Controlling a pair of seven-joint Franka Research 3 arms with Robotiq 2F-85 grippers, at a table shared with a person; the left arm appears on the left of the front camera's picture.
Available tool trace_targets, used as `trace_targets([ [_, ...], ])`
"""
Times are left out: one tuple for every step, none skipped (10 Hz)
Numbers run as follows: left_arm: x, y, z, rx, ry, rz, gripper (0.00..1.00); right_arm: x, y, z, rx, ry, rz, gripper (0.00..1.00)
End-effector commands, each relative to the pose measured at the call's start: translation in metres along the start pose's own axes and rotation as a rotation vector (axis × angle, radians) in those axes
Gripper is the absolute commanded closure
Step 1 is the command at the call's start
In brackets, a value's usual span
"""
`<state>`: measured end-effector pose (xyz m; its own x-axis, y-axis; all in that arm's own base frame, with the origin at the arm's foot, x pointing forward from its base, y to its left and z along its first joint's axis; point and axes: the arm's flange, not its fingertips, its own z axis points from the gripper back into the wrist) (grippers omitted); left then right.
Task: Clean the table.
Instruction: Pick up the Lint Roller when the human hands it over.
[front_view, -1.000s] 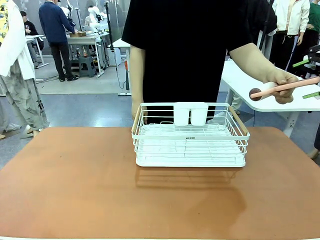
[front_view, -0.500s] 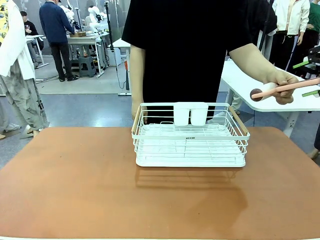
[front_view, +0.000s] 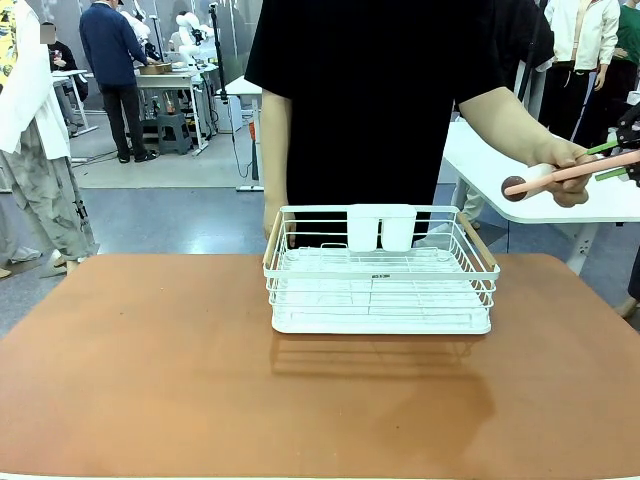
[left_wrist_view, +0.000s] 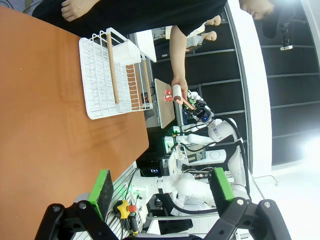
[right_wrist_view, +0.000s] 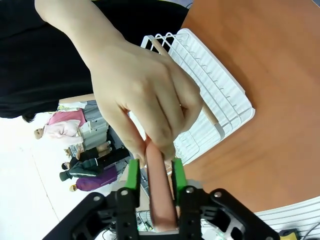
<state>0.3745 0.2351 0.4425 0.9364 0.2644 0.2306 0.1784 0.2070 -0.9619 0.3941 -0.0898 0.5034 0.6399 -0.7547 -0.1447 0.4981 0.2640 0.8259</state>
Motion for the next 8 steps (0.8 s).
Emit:
trace_targets([
  [-0.0009, -0.0006, 0.0024, 0.002, -0.002, -0.002, 0.0, 0.0013, -0.0009, -0.0051, 0.009, 0.005, 0.019, 1.0],
  [-0.0009, -0.0006, 0.0024, 0.002, -0.002, -0.002, 0.0, 0.0015, -0.0014, -0.0061, 0.005, 0.005, 0.019, 1.0],
  [-0.0009, -0.0006, 0.0024, 0.002, -0.002, -0.002, 0.0, 0.0014, -0.0011, -0.0067, 0.0, 0.005, 0.019, 1.0],
  [-0.0009, -0.0006, 0.0024, 0.002, -0.002, -0.002, 0.0, 0.0012, -0.0011, -0.0059, 0.0, 0.004, 0.019, 1.0],
  [-0.0009, -0.0006, 0.0024, 0.002, -0.002, -0.002, 0.0, 0.0018, -0.0018, -0.0046, 0.002, 0.003, 0.017, 1.0],
  [-0.0009, -0.0006, 0.0024, 0.002, -0.002, -0.002, 0.0, 0.0028, -0.0028, -0.0034, 0.009, -0.007, 0.015, 1.0],
  [-0.0009, -0.0006, 0.0024, 0.002, -0.002, -0.002, 0.0, 0.0008, -0.0015, -0.0026, -0.005, 0.004, -0.001, 1.0],
  [-0.0009, -0.0006, 0.0024, 0.002, -0.002, -0.002, 0.0, 0.0008, -0.0015, -0.0026, -0.005, 0.004, -0.001, 1.0],
])
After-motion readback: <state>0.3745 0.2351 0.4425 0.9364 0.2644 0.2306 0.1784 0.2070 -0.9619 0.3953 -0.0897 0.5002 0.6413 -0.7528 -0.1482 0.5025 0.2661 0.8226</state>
